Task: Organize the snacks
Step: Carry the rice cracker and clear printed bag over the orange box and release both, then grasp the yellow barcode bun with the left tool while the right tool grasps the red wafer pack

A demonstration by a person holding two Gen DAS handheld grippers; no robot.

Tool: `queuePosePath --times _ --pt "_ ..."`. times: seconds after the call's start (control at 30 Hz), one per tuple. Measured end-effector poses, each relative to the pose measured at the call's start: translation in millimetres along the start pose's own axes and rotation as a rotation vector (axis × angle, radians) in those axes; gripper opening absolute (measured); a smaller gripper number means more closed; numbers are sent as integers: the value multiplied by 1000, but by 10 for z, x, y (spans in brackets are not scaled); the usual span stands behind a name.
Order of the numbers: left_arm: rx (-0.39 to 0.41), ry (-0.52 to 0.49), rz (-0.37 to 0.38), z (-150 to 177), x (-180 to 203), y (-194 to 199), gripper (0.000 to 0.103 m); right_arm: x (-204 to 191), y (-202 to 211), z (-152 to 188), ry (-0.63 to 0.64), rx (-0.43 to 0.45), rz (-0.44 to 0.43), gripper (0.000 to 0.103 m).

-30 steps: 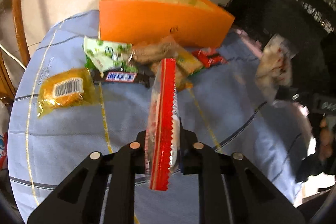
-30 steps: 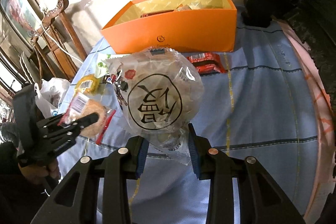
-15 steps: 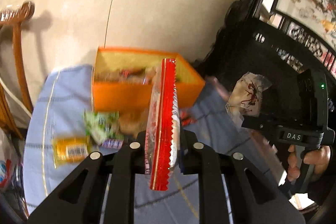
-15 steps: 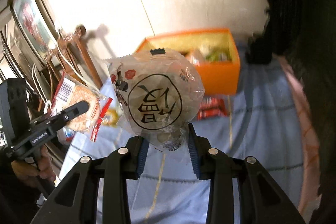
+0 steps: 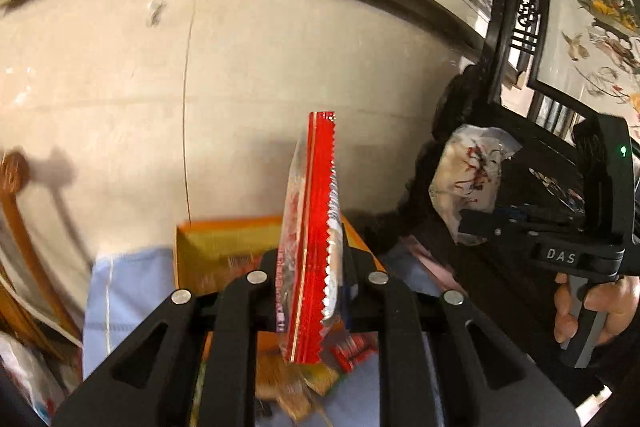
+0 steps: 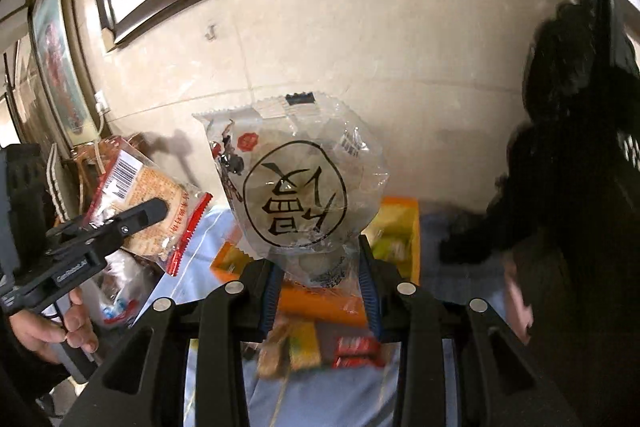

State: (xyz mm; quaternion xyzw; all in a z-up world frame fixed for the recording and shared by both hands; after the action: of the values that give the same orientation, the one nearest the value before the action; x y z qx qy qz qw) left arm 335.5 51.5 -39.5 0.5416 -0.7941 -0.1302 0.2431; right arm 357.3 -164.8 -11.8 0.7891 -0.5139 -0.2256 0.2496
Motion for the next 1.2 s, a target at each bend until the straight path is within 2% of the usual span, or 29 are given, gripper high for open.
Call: queuePosePath --times 0.13,0.17,0.2,0.23,0.27,0.3,0.4,0.5,0.57,0.6,0.73,0.83,0.93,1.07,1.2 --pt "4 -3 -47 -315 -68 -397 16 111 -379 -372 -7 11 29 38" --pt "-8 9 -48 -352 -101 -530 38 143 -508 -413 -18 5 26 39" --pt "-36 17 -52 -346 -151 -714 64 186 -711 -403 -28 -35 28 62" --pt "-50 10 -135 -297 -269 -860 98 230 -841 -347 -32 -68 61 83" --pt "-43 4 -188 -247 -359 -917 98 293 -980 -250 -22 -99 111 84" --pt "-71 2 -201 -118 -461 -994 98 280 -1057 -158 -11 -119 115 84" --pt "-113 15 -198 276 -732 -945 98 240 -1152 285 16 -164 95 84" --pt "-140 63 -214 811 -1113 -712 98 146 -1158 924 49 -206 67 84" --pt "-170 73 -245 1209 -1320 -554 98 125 -1179 1387 74 -245 78 86" --pt "-202 78 -270 1515 -1455 -459 98 112 -1200 1590 84 -266 87 86" --pt "-307 78 -348 2310 -1746 -330 98 109 -1391 2260 78 -385 111 86" --pt "-345 29 -407 2628 -1847 -375 98 142 -1467 2386 72 -420 141 86" --pt "-343 -15 -457 2765 -1972 -469 98 216 -1547 2373 66 -418 161 86" --pt "-383 65 -476 2900 -2136 -598 98 323 -1605 2338 31 -424 174 88" --pt "-380 89 -492 2967 -2162 -653 98 319 -1830 2378 40 -444 187 89"
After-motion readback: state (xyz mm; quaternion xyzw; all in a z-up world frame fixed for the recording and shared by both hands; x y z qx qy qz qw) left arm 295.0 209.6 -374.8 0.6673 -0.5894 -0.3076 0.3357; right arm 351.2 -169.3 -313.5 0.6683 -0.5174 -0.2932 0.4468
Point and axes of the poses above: each gripper's, at about its wrist camera, not at the fingertips, and y roughly against the way its jaws point, x to its right, z to its underside, the point moved 8 cm from there along -y, roughly the way its jaws point, and after that the axes turned 4 degrees about y, right-handed, at the moved point
